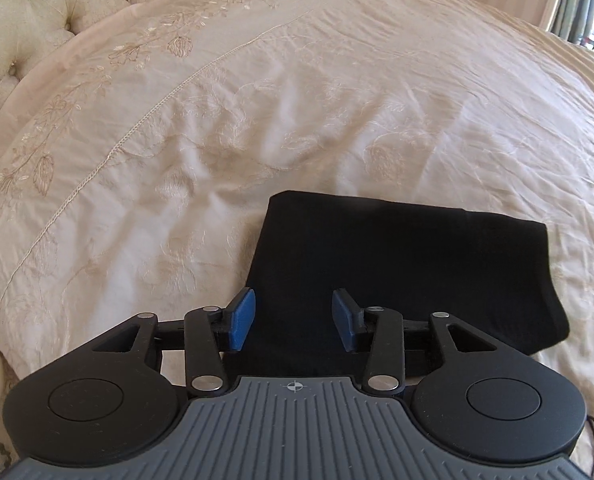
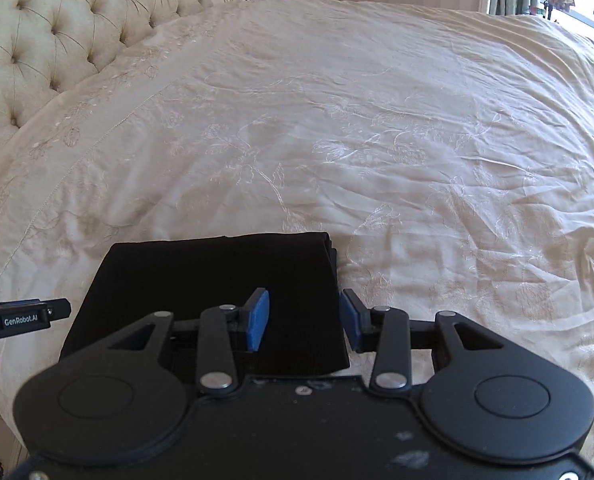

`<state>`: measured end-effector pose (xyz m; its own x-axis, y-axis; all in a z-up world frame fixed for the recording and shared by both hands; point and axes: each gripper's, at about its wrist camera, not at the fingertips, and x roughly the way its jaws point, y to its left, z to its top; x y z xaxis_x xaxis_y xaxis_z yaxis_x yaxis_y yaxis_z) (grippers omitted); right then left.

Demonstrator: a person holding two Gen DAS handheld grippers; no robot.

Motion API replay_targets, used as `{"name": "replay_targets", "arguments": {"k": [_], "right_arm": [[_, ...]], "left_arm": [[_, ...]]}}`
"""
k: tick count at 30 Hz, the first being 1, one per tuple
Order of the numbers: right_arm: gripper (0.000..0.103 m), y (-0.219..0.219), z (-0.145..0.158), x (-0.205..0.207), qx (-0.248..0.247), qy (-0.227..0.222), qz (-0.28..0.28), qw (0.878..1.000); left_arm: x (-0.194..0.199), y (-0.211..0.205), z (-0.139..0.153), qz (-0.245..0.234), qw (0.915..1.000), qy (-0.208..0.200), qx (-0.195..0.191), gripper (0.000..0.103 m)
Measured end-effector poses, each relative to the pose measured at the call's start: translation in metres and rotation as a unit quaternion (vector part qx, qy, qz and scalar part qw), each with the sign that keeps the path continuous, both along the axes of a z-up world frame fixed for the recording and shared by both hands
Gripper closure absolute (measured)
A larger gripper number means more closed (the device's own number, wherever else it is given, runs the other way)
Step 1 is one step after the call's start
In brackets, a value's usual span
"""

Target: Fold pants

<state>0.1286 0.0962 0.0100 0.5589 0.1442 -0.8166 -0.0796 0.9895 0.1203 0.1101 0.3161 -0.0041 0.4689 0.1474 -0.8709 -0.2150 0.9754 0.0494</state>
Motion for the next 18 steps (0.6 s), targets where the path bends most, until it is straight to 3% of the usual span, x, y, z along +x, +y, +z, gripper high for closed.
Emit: {"name": "replay_targets", "arguments": {"k": [5, 12, 18], "right_arm": [[0.061, -0.003, 0.016, -0.038, 0.023, 0.010, 0.030, 0.999], [0.060, -0.014, 0.038, -0.078, 0.021, -0.009, 0.060, 0.998], [0.060, -0.024, 0.049, -0.098, 0.028, -0.024, 0.055, 0.998]], "left_arm": [[-0.033, -0.032, 0.020, 0.005, 0.9998, -0.016, -0.006, 0.060], [-0.076, -0.076, 0.039, 0.004, 0.9974, -0.041, 0.059, 0.048], [-0.092, -0.088, 0.047, -0.013, 0.9997, -0.014, 0.016, 0.048]]}}
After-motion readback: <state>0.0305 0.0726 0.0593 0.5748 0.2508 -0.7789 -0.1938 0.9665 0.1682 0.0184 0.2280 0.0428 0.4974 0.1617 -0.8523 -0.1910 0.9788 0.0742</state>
